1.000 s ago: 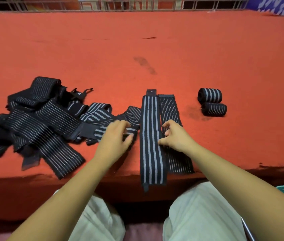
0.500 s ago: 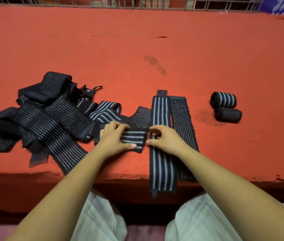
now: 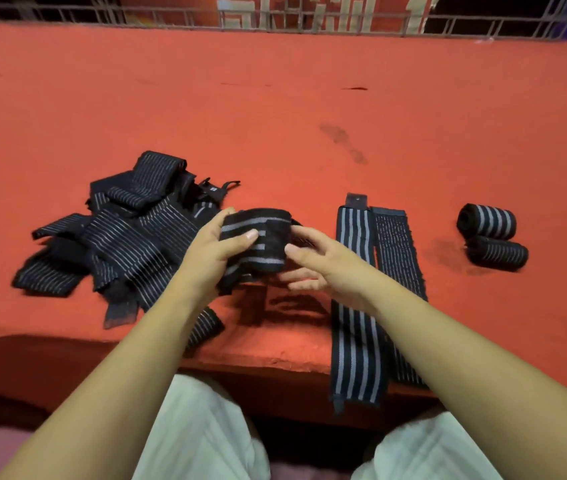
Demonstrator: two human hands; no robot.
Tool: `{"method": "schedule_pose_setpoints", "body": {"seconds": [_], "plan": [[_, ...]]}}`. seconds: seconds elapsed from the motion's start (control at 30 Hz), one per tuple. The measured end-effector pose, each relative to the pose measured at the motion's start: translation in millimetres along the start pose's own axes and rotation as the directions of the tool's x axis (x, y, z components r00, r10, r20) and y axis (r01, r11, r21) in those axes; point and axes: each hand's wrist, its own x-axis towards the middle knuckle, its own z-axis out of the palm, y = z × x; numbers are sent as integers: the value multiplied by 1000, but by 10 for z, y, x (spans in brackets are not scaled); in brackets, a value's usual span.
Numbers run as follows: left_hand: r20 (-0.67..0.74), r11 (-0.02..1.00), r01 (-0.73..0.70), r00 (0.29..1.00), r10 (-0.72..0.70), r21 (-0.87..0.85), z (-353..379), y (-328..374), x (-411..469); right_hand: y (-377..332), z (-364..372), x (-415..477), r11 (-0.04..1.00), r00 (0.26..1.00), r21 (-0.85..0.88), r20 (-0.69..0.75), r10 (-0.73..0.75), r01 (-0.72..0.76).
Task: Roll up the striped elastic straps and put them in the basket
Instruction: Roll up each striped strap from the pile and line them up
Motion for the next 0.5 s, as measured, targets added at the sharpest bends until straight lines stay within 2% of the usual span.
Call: {"method": "schedule_pose_setpoints", "body": {"seconds": [0.13,0.23,0.33,0.4,0.5], "plan": [[16,999,42,999,-42,-28,-142,-9,-77,47,58,188,918,977,335,110,184,-211],[-31,988,131,991,-129,78,-191,-31,-149,55,39,343,891,976,414,-26,216,-186],[20,939,148,987,-162,309,-235,-120,-184,-91,11,492,925,959,346,-174,226,-156],[107,872,134,972,-208,472,-257,-180,-206,-192,33,570,960,925,240,-311,219,-146],[96,779,114,971,-219,617,-331,-247,-217,-307,56,700,989,886,40,-440,147,-144]]}}
